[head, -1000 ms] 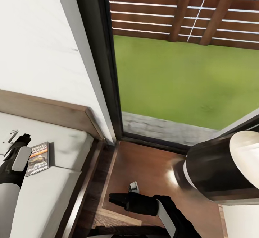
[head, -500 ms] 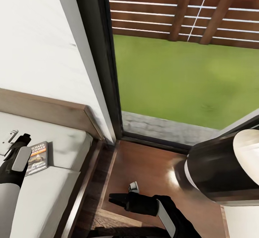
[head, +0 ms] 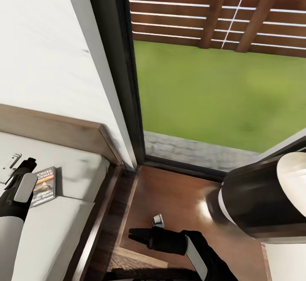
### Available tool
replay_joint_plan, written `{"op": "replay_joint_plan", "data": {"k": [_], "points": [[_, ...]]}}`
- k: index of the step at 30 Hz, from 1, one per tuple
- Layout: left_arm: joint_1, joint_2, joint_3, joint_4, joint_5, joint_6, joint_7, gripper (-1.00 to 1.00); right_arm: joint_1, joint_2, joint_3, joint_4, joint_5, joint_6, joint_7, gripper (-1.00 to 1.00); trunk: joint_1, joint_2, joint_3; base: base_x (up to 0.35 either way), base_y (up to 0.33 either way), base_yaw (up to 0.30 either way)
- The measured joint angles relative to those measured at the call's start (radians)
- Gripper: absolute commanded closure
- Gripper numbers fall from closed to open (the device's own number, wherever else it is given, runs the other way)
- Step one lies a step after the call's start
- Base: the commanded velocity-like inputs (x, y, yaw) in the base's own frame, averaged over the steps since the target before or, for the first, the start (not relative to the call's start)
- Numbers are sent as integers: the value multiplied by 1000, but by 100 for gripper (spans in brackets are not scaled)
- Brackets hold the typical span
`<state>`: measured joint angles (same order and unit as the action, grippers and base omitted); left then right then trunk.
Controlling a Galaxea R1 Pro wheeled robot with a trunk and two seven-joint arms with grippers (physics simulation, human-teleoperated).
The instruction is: In the bedroom, move the book from the bed onto either nightstand, and place the two sandals side by side next to the bed.
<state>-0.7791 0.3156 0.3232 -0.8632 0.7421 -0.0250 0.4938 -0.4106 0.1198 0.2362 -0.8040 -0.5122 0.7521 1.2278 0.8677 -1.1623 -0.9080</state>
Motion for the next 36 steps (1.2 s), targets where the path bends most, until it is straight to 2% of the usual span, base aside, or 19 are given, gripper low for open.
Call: {"op": "replay_joint_plan", "data": {"k": [13,27,36], "points": [[0,0,0,0,0,0,0,-100,0,0,0,0,0,0,0,-100,50,-91,-41,0,0,0],[0,1,1,-1,-5,-1,0,-100,0,0,0,0,0,0,0,-100,50,-91,-41,0,0,0],[0,3,2,-2,-21,-36,1,-100,0,0,0,0,0,0,0,-100,50,-91,-41,0,0,0]]}}
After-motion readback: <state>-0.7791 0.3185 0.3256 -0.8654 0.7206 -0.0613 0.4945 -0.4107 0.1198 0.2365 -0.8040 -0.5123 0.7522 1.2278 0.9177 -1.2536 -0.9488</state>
